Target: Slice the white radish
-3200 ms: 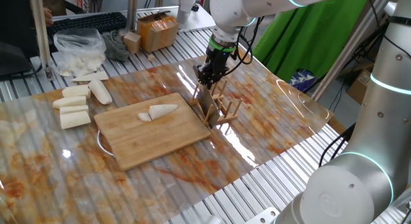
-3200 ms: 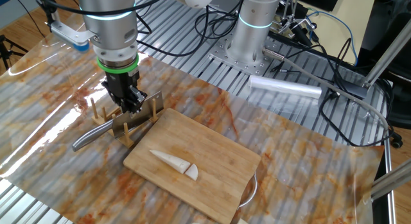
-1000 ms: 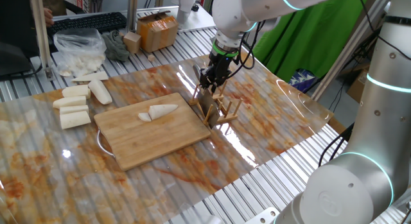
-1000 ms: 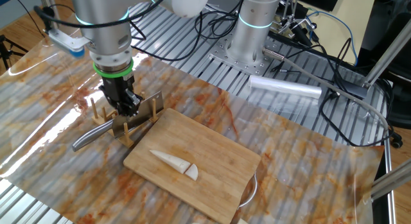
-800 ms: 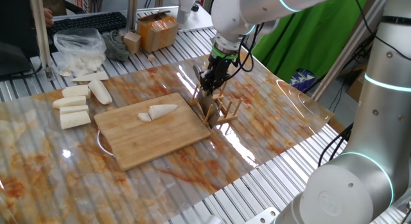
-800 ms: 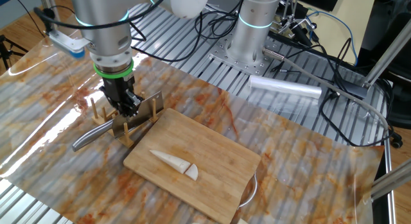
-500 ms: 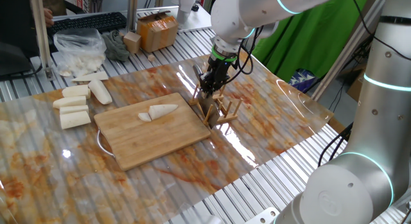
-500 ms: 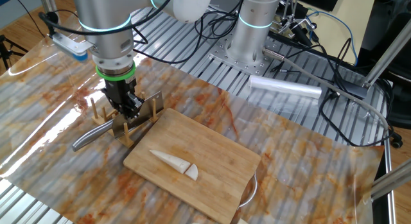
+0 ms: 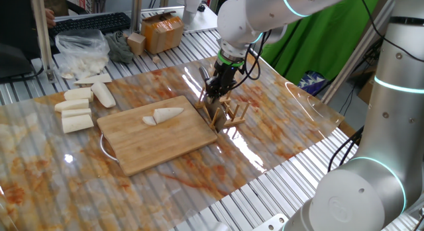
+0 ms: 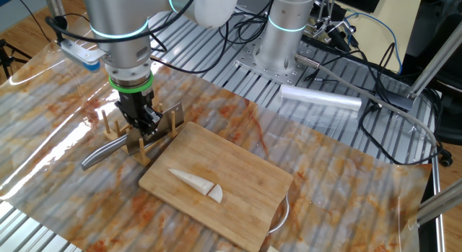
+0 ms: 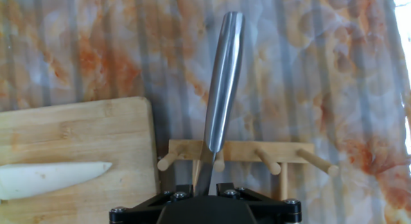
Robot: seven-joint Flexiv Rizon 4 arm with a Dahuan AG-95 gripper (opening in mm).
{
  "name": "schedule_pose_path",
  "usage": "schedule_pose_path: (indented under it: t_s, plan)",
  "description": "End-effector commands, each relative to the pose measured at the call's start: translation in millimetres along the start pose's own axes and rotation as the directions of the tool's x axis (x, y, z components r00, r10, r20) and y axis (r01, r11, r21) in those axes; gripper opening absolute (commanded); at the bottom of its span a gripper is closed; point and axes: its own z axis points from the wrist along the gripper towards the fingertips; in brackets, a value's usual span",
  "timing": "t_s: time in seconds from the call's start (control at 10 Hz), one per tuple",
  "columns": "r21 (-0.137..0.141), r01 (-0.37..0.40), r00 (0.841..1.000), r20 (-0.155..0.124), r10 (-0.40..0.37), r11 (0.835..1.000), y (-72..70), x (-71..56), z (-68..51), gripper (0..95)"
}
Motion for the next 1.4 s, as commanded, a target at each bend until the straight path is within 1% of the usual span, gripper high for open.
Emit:
schedule_pose_path:
  t_s: [0.1, 0.4, 0.9, 1.0, 1.2, 1.3, 1.4]
  plan:
    - [-0.003, -0.001, 1.000, 0.001, 0.001, 1.000, 0.0, 1.2, 2.3, 19.0]
    - [-0.009, -0.002, 1.000, 0.010, 0.002, 1.000, -0.9, 0.4, 7.4, 19.0]
    - [-0.012, 0.001, 1.000, 0.011, 0.000, 1.000, 0.1, -1.5, 6.8, 19.0]
    - [-0.012, -0.001, 1.000, 0.011, 0.001, 1.000, 0.3, -1.2, 7.1, 0.0]
    - [-0.020, -0.007, 1.000, 0.006, 0.007, 1.000, 0.9, -0.3, 8.0, 0.0]
    - [-0.038, -0.008, 1.000, 0.005, 0.008, 0.999, 2.3, 0.8, 9.2, 0.0]
    - [-0.032, -0.005, 1.000, 0.007, 0.006, 0.999, 2.8, 1.5, 9.9, 0.0]
